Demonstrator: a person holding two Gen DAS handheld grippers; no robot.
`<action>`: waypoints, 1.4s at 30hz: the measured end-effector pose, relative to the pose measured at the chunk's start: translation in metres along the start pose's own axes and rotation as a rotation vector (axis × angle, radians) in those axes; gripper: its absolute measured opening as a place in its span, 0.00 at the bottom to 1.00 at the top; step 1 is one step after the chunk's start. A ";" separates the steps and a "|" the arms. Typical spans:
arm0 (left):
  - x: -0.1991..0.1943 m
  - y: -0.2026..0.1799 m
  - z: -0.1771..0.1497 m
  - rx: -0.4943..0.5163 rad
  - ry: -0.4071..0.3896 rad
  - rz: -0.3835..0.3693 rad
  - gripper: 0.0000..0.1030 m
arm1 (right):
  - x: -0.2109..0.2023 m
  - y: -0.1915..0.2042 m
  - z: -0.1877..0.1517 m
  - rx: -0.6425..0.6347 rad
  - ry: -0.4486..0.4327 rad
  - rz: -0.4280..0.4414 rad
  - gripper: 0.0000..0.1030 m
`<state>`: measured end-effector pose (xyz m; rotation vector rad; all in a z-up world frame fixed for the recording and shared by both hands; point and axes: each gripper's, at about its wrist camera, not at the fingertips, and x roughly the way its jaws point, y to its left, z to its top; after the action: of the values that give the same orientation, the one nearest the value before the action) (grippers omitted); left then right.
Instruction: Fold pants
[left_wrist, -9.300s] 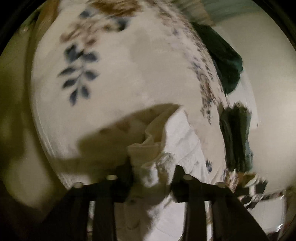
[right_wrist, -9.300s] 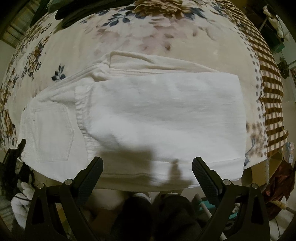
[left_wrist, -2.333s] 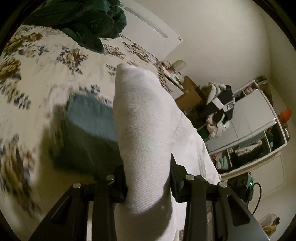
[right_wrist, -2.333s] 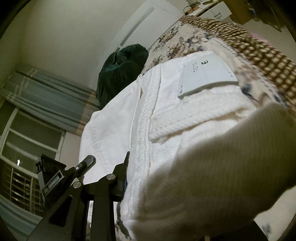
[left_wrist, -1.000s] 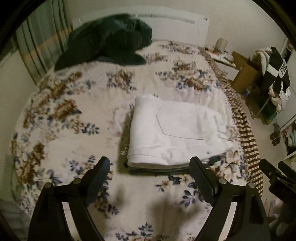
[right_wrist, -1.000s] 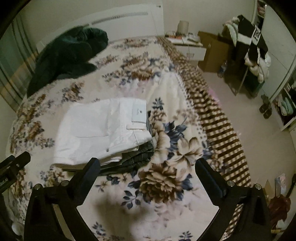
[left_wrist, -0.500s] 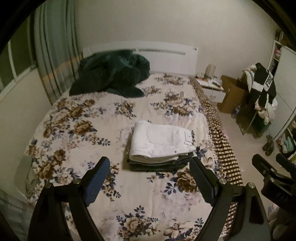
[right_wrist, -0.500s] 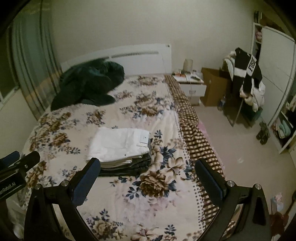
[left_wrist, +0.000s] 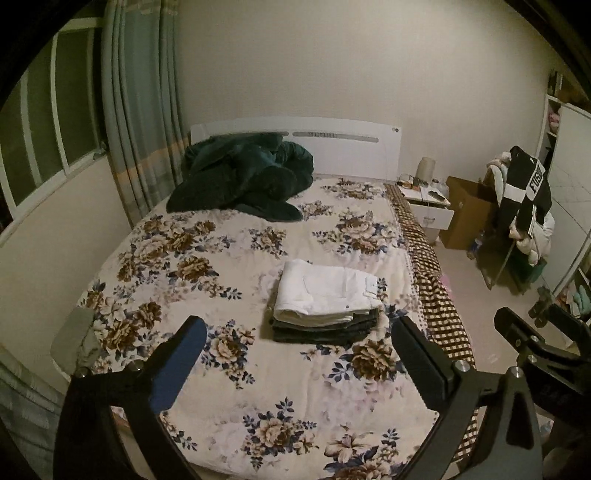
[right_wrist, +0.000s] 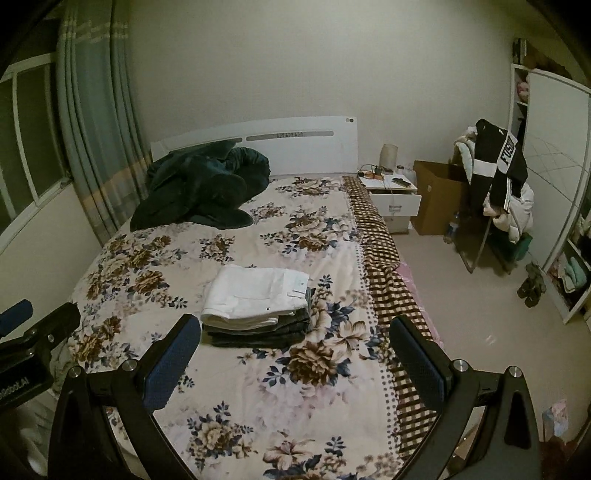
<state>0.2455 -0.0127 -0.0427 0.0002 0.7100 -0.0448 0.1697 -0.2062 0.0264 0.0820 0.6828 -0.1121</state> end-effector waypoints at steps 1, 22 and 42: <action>-0.002 0.000 0.000 0.003 -0.007 0.001 0.99 | -0.005 0.000 0.001 -0.004 -0.005 -0.005 1.00; -0.036 0.002 -0.008 0.027 -0.037 0.031 0.99 | -0.040 0.007 0.012 -0.019 -0.027 0.001 1.00; -0.045 0.005 -0.006 0.020 -0.044 0.044 0.99 | -0.047 0.012 0.018 -0.026 -0.028 0.009 1.00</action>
<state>0.2079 -0.0052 -0.0186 0.0342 0.6652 -0.0100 0.1465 -0.1929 0.0701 0.0582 0.6559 -0.0953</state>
